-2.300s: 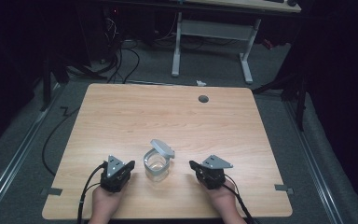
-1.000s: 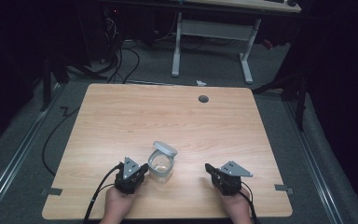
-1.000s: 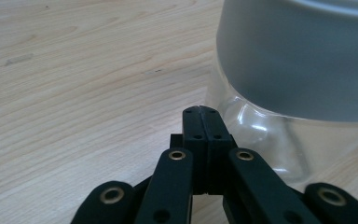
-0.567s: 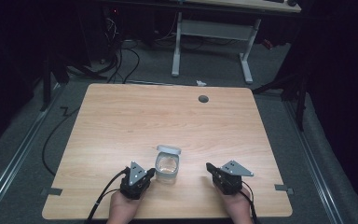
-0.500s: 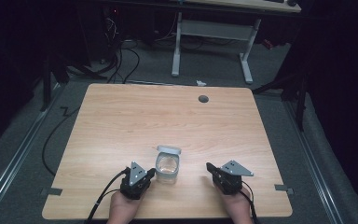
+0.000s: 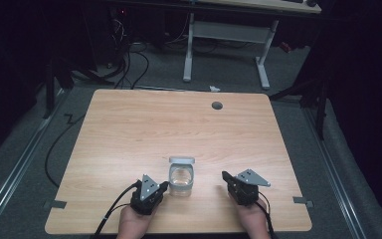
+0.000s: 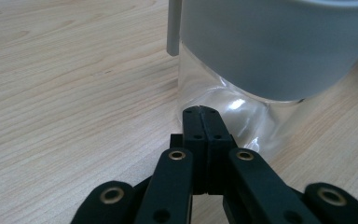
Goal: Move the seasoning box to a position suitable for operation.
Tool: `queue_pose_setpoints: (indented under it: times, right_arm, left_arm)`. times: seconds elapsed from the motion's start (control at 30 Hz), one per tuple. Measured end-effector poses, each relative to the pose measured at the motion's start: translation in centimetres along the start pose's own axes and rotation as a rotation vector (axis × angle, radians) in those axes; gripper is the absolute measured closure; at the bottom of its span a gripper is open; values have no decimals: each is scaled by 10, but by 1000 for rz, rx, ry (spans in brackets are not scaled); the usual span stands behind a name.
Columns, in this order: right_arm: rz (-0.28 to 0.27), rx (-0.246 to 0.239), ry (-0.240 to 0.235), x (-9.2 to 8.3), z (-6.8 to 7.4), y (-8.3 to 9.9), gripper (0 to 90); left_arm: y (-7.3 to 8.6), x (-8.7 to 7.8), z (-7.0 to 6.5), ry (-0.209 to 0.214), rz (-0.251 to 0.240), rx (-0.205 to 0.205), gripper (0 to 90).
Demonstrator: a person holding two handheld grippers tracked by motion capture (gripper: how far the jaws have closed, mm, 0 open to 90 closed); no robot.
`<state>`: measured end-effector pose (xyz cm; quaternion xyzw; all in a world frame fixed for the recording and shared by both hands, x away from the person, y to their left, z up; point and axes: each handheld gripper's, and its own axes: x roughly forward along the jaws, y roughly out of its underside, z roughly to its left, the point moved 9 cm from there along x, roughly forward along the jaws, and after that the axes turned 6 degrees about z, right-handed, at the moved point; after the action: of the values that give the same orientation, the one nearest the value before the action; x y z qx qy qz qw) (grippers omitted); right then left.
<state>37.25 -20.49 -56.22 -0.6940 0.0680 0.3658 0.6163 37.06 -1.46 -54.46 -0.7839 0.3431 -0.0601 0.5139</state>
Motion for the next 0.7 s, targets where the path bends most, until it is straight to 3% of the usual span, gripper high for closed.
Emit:
queue_pose_setpoints:
  times: [0.37, 0.7]
  right_arm:
    - [-36, -27, -23, -3, 9, -15, 900]
    - [-67, -38, -57, 4, 25, -48, 900]
  left_arm:
    - [0, -4, 5, -12, -12, 16, 851]
    - [8, -16, 1, -2, 1, 8, 826]
